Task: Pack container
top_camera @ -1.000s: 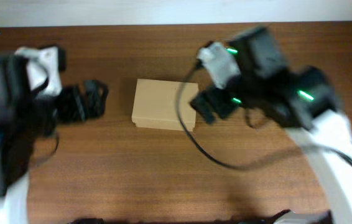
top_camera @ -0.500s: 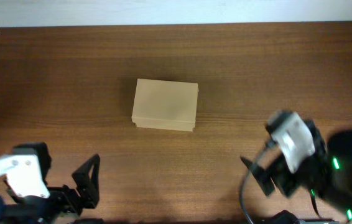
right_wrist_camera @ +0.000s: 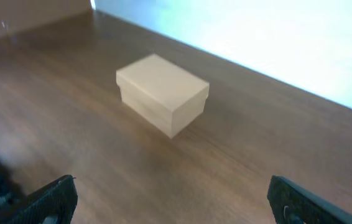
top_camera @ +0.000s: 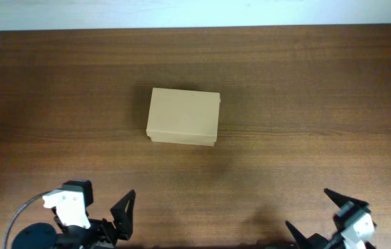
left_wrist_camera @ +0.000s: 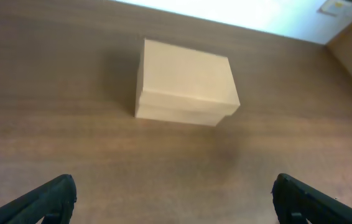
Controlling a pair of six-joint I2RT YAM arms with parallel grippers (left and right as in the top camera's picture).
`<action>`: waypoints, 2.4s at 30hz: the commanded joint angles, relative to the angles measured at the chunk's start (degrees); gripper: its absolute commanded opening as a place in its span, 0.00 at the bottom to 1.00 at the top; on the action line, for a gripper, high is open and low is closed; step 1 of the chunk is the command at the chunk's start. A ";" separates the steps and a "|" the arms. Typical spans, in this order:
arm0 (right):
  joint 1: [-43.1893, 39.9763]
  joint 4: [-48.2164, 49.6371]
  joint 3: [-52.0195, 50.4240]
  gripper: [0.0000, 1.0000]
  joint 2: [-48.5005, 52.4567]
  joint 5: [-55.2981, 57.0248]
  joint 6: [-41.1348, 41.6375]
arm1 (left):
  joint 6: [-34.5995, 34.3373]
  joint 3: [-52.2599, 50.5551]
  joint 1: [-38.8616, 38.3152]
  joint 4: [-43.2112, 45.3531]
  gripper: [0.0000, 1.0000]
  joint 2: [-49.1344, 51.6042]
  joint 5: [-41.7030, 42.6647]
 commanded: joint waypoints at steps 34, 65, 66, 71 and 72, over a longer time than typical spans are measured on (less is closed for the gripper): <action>-0.20 -0.13 -0.63 0.99 -0.98 0.09 1.29 | 6.78 -14.86 -0.24 14.82 1.00 -5.44 -20.02; -0.20 -0.13 -0.63 0.99 -0.98 0.09 1.29 | 11.21 -42.58 -0.22 18.99 1.00 -17.94 -24.83; -0.20 -0.13 -0.63 0.99 -0.98 0.09 1.29 | 11.21 -42.58 -0.22 18.99 1.00 -17.94 -24.83; -0.20 -0.13 -0.63 0.99 -0.98 0.09 1.29 | 11.21 -42.58 -0.22 18.99 1.00 -17.94 -24.83; -0.20 -0.13 -0.63 0.99 -0.98 0.09 1.29 | 11.21 -42.58 -0.22 18.99 1.00 -17.94 -24.83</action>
